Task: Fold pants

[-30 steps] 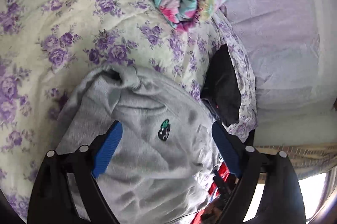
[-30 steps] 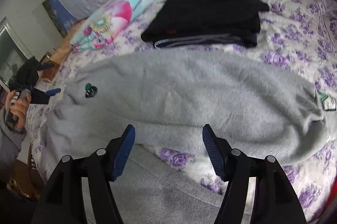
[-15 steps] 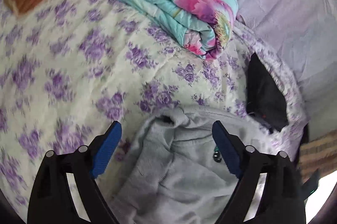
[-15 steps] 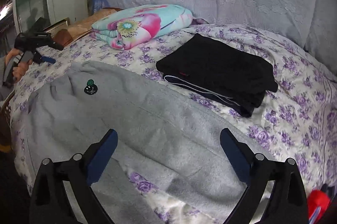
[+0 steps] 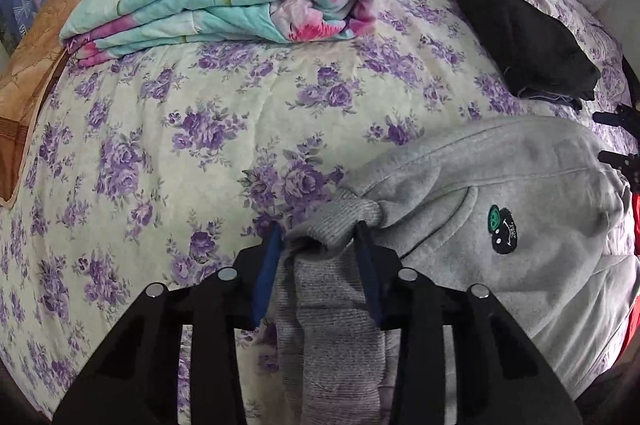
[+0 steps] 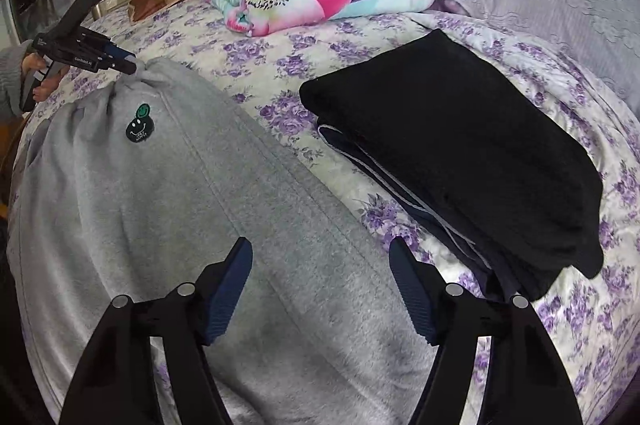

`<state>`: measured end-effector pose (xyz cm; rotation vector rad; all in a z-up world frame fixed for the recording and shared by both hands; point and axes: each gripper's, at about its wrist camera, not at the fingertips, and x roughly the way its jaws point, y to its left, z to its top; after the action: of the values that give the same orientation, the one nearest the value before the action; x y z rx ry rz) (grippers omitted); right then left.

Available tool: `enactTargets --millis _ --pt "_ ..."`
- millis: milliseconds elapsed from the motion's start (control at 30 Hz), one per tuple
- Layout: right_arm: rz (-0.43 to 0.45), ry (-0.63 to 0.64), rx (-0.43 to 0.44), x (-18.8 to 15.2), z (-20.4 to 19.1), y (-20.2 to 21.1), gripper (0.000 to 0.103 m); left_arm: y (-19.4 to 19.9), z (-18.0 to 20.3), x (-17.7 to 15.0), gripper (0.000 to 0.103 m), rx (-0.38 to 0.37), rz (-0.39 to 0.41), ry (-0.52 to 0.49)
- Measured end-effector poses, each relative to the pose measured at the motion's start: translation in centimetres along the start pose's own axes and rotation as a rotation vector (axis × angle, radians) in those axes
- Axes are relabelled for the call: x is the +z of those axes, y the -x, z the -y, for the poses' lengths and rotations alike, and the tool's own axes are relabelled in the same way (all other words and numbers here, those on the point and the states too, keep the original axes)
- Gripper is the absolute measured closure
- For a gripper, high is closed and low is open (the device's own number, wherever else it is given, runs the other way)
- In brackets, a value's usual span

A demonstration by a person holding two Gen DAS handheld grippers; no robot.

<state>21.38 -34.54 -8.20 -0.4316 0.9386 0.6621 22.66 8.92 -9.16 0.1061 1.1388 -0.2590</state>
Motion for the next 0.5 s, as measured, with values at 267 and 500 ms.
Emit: enactTargets --millis 267,500 --pt "-0.089 0.104 0.092 1.7 0.9 -3.4 0.061 1.5 -1.2 0.5 0.092 -0.101 0.028 0.060" --pt "-0.130 0.066 0.183 2.7 3.2 -4.8 0.049 2.0 -1.4 1.0 0.093 -0.106 0.026 0.101"
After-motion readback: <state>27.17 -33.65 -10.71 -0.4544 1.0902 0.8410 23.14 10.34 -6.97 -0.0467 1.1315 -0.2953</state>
